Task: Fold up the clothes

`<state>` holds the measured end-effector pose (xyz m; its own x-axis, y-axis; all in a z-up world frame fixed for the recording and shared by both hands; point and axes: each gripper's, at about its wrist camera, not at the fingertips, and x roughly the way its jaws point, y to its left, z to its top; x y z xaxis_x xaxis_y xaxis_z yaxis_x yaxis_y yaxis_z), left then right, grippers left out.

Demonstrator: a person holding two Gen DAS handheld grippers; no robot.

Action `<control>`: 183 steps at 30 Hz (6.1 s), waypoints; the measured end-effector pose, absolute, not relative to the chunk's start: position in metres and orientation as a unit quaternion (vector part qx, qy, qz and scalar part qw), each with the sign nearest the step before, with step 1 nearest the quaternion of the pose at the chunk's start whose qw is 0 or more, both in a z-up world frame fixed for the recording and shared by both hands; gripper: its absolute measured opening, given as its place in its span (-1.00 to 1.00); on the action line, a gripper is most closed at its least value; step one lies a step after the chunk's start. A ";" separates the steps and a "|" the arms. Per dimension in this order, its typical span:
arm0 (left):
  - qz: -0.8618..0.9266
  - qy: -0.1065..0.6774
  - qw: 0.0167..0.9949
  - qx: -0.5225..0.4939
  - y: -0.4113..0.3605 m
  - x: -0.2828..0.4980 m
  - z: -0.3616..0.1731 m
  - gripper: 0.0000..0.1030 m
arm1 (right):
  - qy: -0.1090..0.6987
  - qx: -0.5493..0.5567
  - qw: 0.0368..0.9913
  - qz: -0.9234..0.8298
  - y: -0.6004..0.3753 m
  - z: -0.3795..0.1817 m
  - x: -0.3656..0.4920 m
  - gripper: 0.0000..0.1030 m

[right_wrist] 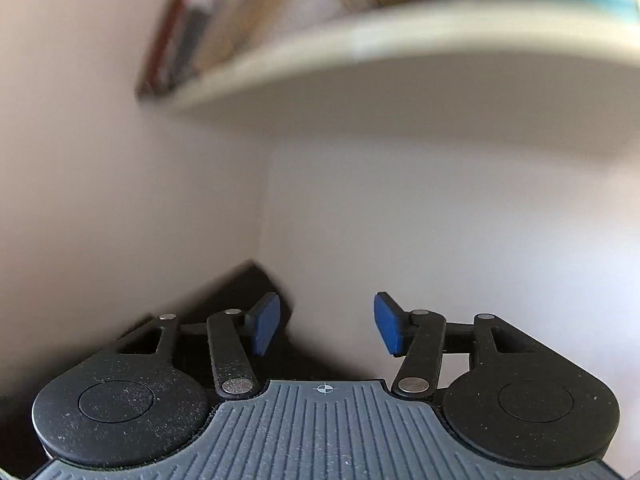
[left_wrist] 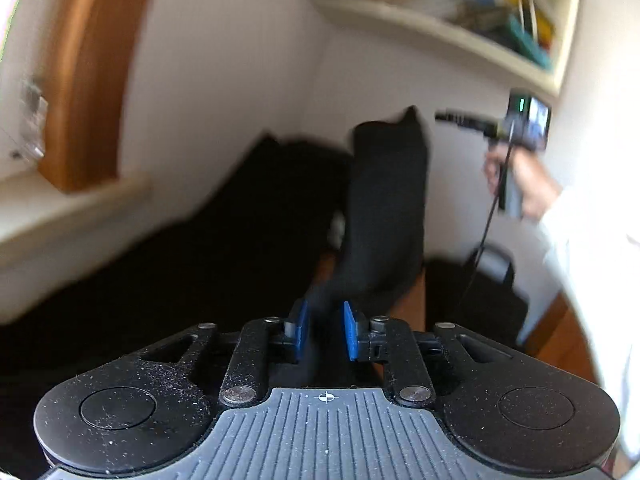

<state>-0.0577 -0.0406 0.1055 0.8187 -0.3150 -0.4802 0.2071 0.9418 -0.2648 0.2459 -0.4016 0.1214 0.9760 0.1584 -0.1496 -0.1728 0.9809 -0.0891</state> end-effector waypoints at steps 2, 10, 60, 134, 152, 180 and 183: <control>-0.139 0.275 0.946 -0.105 -0.044 -0.055 0.097 -0.54 | 0.099 -0.038 0.990 0.094 -0.413 0.103 0.246 0.04; -0.064 0.266 0.958 -0.083 -0.003 -0.074 0.099 -0.11 | 0.145 -0.061 0.968 0.196 -0.398 0.060 0.220 0.15; 0.331 0.295 0.879 -0.175 0.145 -0.366 0.041 0.00 | 0.289 -0.089 0.745 0.594 -0.162 -0.089 0.012 0.78; 0.291 0.234 0.900 -0.226 0.052 -0.502 0.061 -0.38 | 0.198 -0.138 0.676 0.697 -0.118 -0.045 -0.135 -0.13; 0.300 0.183 0.908 -0.228 0.057 -0.559 0.090 -0.08 | 0.179 -0.237 0.559 0.774 -0.094 -0.036 -0.225 -0.09; 0.310 0.215 0.900 -0.219 0.126 -0.472 0.058 -1.00 | 0.165 -0.230 0.625 0.728 -0.071 -0.026 -0.182 -0.03; 0.311 0.210 0.902 -0.212 0.120 -0.477 0.065 -1.00 | 0.197 -0.235 0.616 0.725 -0.050 -0.040 -0.175 -0.03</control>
